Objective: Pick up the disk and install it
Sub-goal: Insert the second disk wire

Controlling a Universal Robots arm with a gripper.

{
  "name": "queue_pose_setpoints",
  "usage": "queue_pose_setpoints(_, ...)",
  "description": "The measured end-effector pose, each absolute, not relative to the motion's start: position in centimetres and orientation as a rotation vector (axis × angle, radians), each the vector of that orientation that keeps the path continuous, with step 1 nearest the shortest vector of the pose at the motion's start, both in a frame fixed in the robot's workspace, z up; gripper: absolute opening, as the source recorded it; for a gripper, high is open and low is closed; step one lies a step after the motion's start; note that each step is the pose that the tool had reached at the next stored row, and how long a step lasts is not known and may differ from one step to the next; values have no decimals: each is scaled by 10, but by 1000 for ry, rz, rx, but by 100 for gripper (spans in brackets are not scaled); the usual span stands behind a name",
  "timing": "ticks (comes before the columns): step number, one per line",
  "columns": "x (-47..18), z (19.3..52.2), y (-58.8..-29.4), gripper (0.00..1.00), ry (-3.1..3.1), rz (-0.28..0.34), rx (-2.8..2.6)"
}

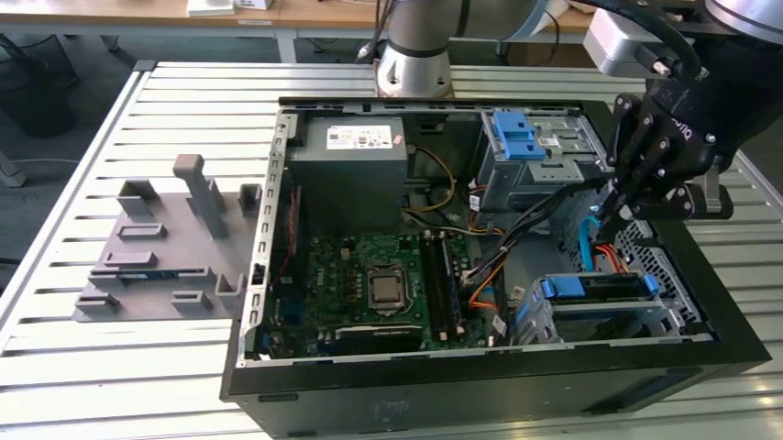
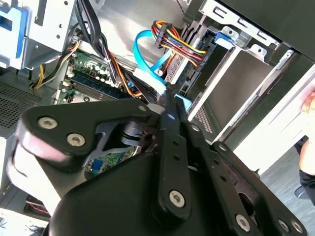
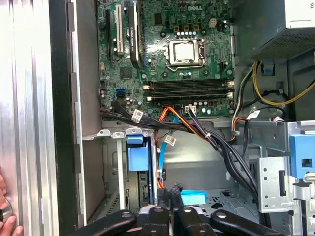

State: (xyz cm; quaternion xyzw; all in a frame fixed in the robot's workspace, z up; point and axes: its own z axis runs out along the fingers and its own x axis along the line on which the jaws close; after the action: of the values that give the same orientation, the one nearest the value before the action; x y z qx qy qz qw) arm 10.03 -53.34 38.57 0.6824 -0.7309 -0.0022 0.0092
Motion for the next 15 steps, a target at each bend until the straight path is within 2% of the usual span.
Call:
queue_pose_setpoints(1,100,385,-533,18,-2282,-4,2130)
queue_pose_setpoints(6,100,383,-533,19,-2279,5,2128)
queue_pose_setpoints(7,100,383,-533,25,-2279,5,2127)
queue_pose_setpoints(15,100,377,-533,25,-2277,10,2126)
